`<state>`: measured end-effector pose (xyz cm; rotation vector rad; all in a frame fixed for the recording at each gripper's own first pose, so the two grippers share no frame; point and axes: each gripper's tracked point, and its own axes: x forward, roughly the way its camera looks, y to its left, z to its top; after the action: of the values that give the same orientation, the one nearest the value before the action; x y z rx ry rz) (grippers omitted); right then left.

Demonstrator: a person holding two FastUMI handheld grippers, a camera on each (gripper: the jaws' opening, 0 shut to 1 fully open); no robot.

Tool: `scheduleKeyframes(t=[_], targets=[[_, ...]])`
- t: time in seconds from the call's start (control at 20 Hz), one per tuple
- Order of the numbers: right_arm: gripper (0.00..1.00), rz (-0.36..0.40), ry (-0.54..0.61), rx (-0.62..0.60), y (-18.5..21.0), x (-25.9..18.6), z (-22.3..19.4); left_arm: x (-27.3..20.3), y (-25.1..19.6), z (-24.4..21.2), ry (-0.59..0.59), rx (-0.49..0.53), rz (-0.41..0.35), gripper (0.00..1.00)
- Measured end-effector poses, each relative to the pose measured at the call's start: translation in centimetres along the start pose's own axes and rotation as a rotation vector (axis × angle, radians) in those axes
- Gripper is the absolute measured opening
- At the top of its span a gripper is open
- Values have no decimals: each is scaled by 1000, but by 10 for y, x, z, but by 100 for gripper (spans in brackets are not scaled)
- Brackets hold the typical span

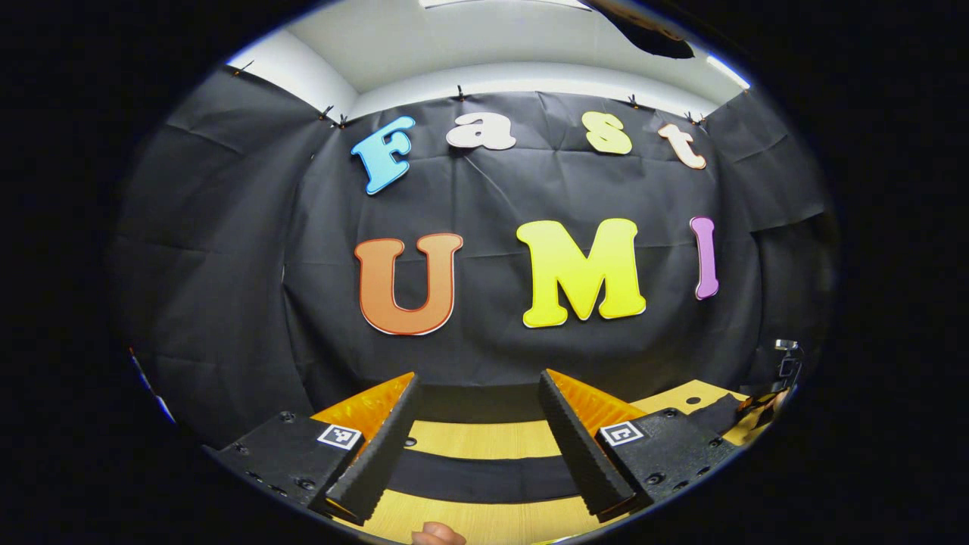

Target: Grasp the waist and the cuffs of the jeans and fold them to make the two legs overlap; first hold the waist and fold one-third of the jeans toward the cuffs, then hold the cuffs and fold the remaining one-third in the same direction to finish folding.

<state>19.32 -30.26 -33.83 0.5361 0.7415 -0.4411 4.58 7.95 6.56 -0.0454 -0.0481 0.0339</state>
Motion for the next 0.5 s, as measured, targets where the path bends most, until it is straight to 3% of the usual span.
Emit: scheduleKeyframes(t=[0.05, 0.1, 0.15, 0.2, 0.3, 0.4, 0.45, 0.5], targets=[[66, -3, 11, 10, 5, 1, -3, -3, -3, 2, -2, -4, -5, 99], [49, 1, 0, -1, 8, -1, -2, -5, -4, 1, 0, -5, -10, 94], [39, 2, 11, -30, 7, -1, -4, -7, -6, 2, -5, -15, -21, 99], [30, 8, -20, -61, 6, 0, 3, -9, -9, 3, -5, -25, -28, 94], [10, -10, -31, -107, 6, -5, 4, -12, -10, 2, 5, -44, -33, 98], [2, -34, -35, -129, 4, -8, 5, -15, -5, 1, 12, -50, -26, 94], [2, -37, -38, -130, 4, -9, 7, -16, -2, 1, 15, -50, -23, 94], [2, -37, -42, -126, 6, -10, 8, -18, 0, 1, 17, -49, -18, 99]])
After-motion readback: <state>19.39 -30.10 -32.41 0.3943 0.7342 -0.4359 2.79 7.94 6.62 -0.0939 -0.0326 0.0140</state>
